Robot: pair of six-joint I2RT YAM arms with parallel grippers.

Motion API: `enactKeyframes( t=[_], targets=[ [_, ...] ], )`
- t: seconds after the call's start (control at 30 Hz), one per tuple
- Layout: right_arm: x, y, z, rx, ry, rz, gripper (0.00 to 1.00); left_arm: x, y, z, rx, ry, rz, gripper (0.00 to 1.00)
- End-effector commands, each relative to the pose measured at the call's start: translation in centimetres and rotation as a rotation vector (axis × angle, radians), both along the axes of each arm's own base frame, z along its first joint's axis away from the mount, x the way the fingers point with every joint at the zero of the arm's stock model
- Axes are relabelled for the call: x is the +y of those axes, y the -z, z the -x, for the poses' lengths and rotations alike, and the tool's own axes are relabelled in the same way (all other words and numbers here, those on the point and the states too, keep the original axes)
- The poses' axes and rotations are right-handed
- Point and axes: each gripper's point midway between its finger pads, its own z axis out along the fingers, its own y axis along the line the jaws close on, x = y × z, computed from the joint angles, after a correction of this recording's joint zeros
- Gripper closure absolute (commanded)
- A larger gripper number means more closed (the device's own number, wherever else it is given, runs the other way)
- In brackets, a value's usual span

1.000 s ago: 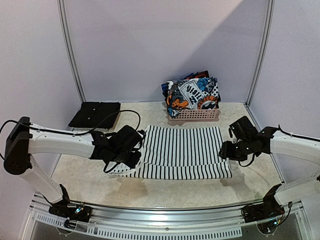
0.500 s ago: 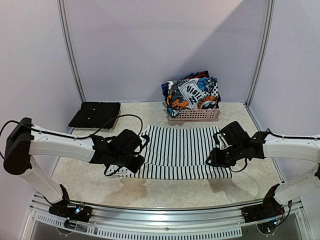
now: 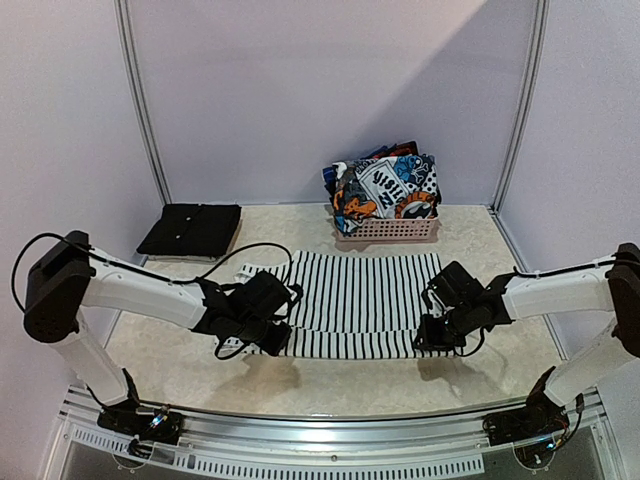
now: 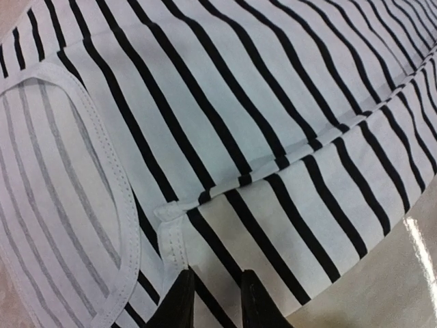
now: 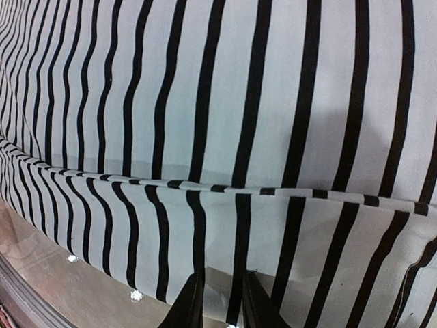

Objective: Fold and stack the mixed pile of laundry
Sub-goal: Move the 1/3-folded tank top to the center of the board, then pick up the 1/3-folded tank top from the center of the board.

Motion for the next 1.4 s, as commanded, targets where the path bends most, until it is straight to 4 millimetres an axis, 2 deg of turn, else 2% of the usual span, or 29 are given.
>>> enactKeyframes(
  t=[0.0, 0.17, 0.37, 0.47, 0.6, 0.77, 0.83, 0.9, 1.03, 1.1, 1.23, 1.37],
  targets=[
    [-1.4, 2.5, 1.4, 0.045, -0.006, 0.066, 0.79, -0.3, 2.3, 1.4, 0.051, 0.007, -0.010, 0.75],
    [-2.5, 3.6, 3.3, 0.096, 0.002, 0.083, 0.80, 0.0, 3.1, 2.7, 0.082, 0.014, -0.044, 0.75],
    [-2.8, 2.9, 5.8, 0.124, -0.026, 0.096, 0.81, 1.6, 3.2, 5.7, 0.132, 0.018, -0.118, 0.76],
    [-2.9, 2.1, 6.7, 0.118, -0.027, 0.109, 0.82, 2.1, 2.2, 6.8, 0.105, 0.017, -0.133, 0.76],
    [-3.1, 0.4, 6.3, 0.074, -0.007, 0.105, 0.82, 1.4, -0.4, 6.6, 0.037, 0.021, -0.073, 0.74],
    [-2.1, -3.1, 4.3, -0.025, -0.001, 0.069, 0.79, 0.3, -4.0, 4.6, -0.080, 0.013, -0.037, 0.69],
    [-1.4, -4.8, 3.0, -0.088, -0.001, 0.044, 0.74, 0.0, -5.3, 3.4, -0.132, 0.006, -0.039, 0.67],
    [-0.9, -6.6, 1.6, -0.158, 0.009, 0.036, 0.69, -0.4, -6.6, 1.8, -0.185, -0.011, -0.035, 0.66],
    [-0.7, -9.8, -1.6, -0.304, 0.043, 0.063, 0.69, -1.0, -8.9, -1.4, -0.230, -0.028, 0.001, 0.62],
    [0.2, -10.9, -2.6, -0.335, 0.026, 0.051, 0.70, -0.7, -10.2, -3.7, -0.227, -0.062, 0.018, 0.61],
    [2.5, -11.1, -3.7, -0.320, -0.034, 0.032, 0.70, -0.3, -12.1, -6.6, -0.213, -0.069, 0.060, 0.58],
    [4.0, -9.8, -4.4, -0.295, -0.059, 0.024, 0.67, 1.0, -13.1, -9.0, -0.198, -0.057, 0.064, 0.55]
  ],
)
